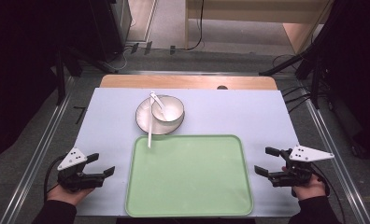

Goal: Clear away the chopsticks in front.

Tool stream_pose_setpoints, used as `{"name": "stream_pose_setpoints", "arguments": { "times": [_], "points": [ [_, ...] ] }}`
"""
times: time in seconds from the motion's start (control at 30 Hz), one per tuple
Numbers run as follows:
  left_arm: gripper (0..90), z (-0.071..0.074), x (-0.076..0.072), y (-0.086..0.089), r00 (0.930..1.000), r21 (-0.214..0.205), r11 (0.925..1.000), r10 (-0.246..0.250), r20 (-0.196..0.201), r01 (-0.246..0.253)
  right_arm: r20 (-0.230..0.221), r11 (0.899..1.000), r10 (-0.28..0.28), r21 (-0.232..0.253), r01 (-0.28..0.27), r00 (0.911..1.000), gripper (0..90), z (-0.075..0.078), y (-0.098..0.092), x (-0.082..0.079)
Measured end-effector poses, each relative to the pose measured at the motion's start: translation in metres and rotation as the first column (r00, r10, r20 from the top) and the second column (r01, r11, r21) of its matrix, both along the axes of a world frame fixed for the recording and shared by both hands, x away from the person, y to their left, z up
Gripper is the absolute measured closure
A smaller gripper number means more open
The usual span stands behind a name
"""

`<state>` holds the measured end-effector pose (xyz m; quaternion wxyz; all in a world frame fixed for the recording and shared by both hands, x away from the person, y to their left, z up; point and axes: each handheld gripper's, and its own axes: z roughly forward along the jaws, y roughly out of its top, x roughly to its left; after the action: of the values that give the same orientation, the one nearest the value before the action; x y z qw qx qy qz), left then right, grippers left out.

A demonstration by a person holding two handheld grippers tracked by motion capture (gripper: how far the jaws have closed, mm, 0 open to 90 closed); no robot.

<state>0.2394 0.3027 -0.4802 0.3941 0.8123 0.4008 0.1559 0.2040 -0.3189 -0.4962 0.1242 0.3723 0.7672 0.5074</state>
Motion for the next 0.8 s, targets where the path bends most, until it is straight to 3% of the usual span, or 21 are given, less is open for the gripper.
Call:
{"name": "stream_pose_setpoints", "arguments": {
  "times": [0.23,0.43,0.63,0.67,0.8],
  "points": [
    [18.9,0.0003,-0.0005,0.0011,0.9999,-0.004,1.0,0.007,0.011,-0.007,0.007,1.0,0.0,-0.002,0.0,1.0,14.1,0.0001,-0.0005,-0.0002],
    [18.9,0.0012,-0.0002,0.0031,0.9997,-0.034,0.9993,0.016,0.018,-0.015,0.014,1.0,-0.007,0.005,0.006,0.9999,14.0,0.0006,-0.0019,-0.0009],
    [19.1,0.0017,0.0001,0.0031,0.9997,-0.034,0.9993,0.018,0.014,-0.017,0.012,1.0,-0.005,0.001,0.005,0.9999,14.1,0.0002,-0.0014,-0.001],
    [20.5,0.0011,0.0003,0.0032,0.9998,-0.05,0.9986,0.019,0.005,-0.019,0.01,1.0,-0.009,0.002,0.008,0.9999,14.1,0.0002,-0.0015,-0.001],
    [20.5,0.0004,0.0014,0.003,0.9996,-0.051,0.9983,0.026,-0.013,-0.026,0.011,1.0,-0.005,0.0,0.005,0.9999,14.1,0.0002,-0.0015,-0.0011]
  ]
}}
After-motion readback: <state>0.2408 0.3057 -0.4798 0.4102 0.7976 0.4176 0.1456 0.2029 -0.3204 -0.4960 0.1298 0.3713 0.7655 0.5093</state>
